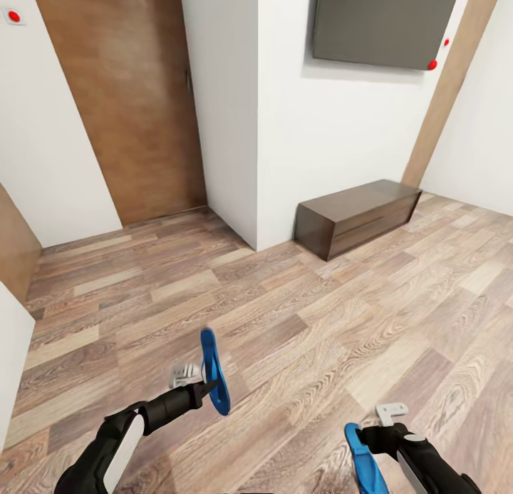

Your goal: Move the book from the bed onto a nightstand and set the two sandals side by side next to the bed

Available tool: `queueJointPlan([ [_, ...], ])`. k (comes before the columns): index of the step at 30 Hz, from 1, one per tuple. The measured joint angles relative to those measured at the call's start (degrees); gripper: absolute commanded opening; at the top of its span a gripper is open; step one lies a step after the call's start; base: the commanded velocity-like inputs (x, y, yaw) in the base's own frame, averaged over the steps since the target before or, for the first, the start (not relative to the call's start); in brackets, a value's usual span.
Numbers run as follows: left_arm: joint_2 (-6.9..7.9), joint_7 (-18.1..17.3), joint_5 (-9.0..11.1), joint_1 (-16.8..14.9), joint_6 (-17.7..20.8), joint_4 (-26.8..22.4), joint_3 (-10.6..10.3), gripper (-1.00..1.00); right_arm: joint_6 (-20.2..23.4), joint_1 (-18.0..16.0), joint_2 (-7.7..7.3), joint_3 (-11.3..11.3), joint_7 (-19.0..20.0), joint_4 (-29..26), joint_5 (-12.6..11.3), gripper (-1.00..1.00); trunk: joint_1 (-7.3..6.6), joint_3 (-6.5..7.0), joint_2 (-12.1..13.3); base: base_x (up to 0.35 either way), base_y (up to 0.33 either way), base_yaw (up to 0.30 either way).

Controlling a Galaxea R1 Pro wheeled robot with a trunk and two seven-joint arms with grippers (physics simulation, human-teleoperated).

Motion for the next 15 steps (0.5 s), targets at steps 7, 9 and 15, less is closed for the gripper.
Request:
queueJointPlan([
  [7, 0.00, 0.0, 0.0, 0.0, 0.0, 0.0, 0.0, -1.00, -0.4, 0.0, 0.00, 0.0, 0.2, -1.0, 0.1, 1.00, 0.18, -1.55, -0.1, 0.000, 0.000, 0.000],
  [9, 0.00, 0.0, 0.0, 0.0, 0.0, 0.0, 0.0, -1.00, -0.4, 0.0, 0.00, 0.0, 0.2, -2.2, 0.1, 1.00, 0.23, -1.99, -0.1, 0.000, 0.000, 0.000],
  [15, 0.01, 0.0, 0.0, 0.0, 0.1, 0.0, 0.0, -1.00, -0.2, 0.0, -0.01, 0.0, 0.2, -3.4, 0.2, 1.00, 0.39, -3.33, -0.2, 0.000, 0.000, 0.000],
])
